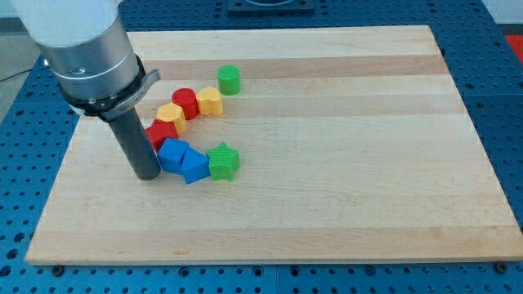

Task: Place the green circle at the right of the yellow heart

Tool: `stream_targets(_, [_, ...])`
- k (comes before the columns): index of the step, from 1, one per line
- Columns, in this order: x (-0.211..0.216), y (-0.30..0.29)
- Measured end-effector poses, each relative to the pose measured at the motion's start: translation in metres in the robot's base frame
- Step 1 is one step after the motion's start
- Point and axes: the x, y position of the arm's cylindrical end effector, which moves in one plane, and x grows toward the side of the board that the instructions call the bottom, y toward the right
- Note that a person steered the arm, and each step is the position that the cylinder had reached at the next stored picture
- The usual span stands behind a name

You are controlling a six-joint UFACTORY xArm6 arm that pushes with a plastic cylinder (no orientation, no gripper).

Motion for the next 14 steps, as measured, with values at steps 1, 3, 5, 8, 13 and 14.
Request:
stream_targets(1, [0.062,0.003])
stream_targets(3, [0.053,0.233])
stream_targets(5, [-0.167,0.267])
stream_targets(8, [-0.213,0.055])
stream_targets(13, [-0.184,0.125])
stream_targets(14, [-0.176,0.123])
